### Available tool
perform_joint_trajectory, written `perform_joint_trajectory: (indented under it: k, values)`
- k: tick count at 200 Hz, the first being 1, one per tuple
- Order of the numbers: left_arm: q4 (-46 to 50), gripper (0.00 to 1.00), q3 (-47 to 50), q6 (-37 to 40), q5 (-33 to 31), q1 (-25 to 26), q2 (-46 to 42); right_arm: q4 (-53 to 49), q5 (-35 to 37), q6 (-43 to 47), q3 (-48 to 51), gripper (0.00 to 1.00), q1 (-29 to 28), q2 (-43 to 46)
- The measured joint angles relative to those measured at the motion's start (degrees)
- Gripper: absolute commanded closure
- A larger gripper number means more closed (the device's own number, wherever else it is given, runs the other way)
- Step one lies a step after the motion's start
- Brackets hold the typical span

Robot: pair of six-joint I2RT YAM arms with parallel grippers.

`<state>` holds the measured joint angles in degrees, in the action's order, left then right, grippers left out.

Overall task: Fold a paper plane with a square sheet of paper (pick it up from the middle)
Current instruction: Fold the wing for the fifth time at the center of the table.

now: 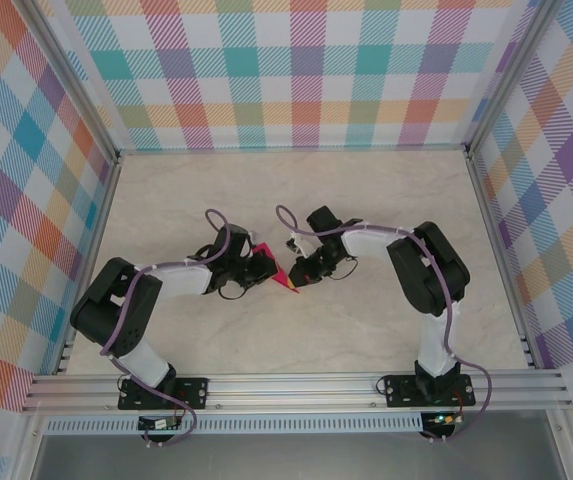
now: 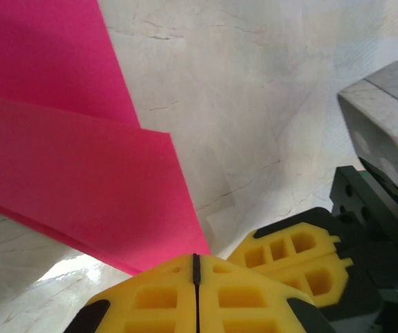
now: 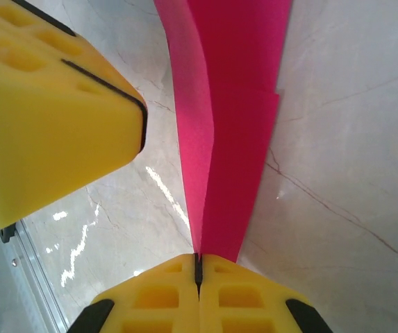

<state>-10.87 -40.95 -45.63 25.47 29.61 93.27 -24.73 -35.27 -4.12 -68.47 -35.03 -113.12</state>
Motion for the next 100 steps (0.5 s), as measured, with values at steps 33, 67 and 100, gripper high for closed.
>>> perform_joint_trajectory:
  k: [33,67,100]
  values:
    - [-1.84,0.94,0.63,-0.02,0.92,0.0,0.02,-0.57,-0.68,-0.39,-1.22,1.0,0.07,-0.83]
    - [-2.93,0.95,0.74,-0.17,1.68,0.02,1.29,-1.11,-0.87,-0.94,-1.7,1.0,0.07,-1.92]
    - [-2.93,0.96,0.79,-0.17,1.95,0.04,3.04,-1.97,-0.98,-1.07,-2.29,1.0,0.07,-3.02]
